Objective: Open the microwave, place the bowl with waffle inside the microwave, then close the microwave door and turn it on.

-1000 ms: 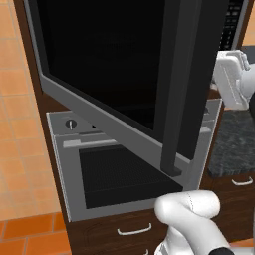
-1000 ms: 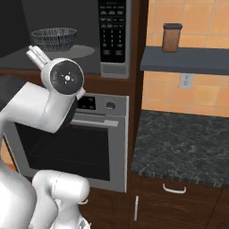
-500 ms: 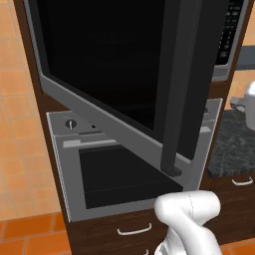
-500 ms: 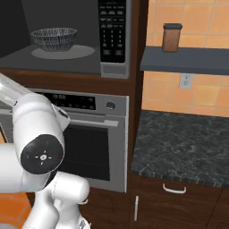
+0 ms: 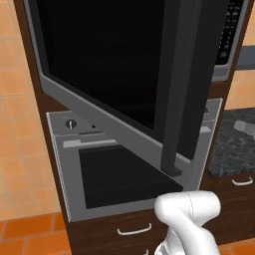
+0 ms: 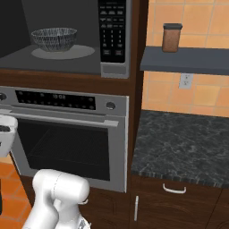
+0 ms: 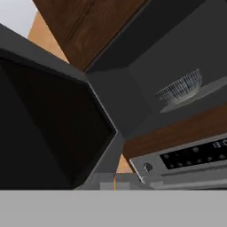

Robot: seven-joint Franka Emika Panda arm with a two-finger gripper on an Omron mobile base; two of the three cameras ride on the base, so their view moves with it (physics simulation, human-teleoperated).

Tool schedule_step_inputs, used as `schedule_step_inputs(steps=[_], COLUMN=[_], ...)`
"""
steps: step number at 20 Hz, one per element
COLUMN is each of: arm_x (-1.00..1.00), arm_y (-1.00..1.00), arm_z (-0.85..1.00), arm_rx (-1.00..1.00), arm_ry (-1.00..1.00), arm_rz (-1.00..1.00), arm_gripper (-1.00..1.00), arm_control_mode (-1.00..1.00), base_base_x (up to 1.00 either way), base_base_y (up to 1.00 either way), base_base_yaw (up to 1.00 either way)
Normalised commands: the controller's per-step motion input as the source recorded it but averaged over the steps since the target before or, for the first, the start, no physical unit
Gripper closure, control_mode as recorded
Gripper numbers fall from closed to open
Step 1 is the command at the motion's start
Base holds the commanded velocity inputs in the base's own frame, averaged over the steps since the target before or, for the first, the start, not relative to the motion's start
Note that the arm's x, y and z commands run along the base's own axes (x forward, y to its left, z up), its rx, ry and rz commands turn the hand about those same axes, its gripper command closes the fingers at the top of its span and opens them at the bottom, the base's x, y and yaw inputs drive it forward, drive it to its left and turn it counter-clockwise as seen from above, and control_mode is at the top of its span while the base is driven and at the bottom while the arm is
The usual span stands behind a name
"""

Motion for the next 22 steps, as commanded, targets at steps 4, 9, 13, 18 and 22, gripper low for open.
schedule_step_inputs(steps=[4, 9, 13, 18, 22], arm_x=[-0.78, -0.14, 0.05, 0.23, 0.88], arm_y=[0.96, 0.92, 1.00, 1.00, 1.00], arm_z=[-0.24, -0.28, -0.58, -0.63, -0.48], arm_rx=[-0.12, -0.13, -0.27, -0.32, -0.42], arm_ry=[-0.28, -0.13, -0.08, -0.02, 0.02], arm_rz=[-0.05, -0.24, -0.35, -0.39, -0.31], arm_gripper=[1.00, 1.00, 1.00, 1.00, 1.00], arm_control_mode=[-1.00, -1.00, -1.00, -1.00, -1.00], base_base_x=[0.00, 0.00, 0.00, 0.00, 0.00], base_base_y=[0.00, 0.00, 0.00, 0.00, 0.00], base_base_yaw=[0.00, 0.00, 0.00, 0.00, 0.00])
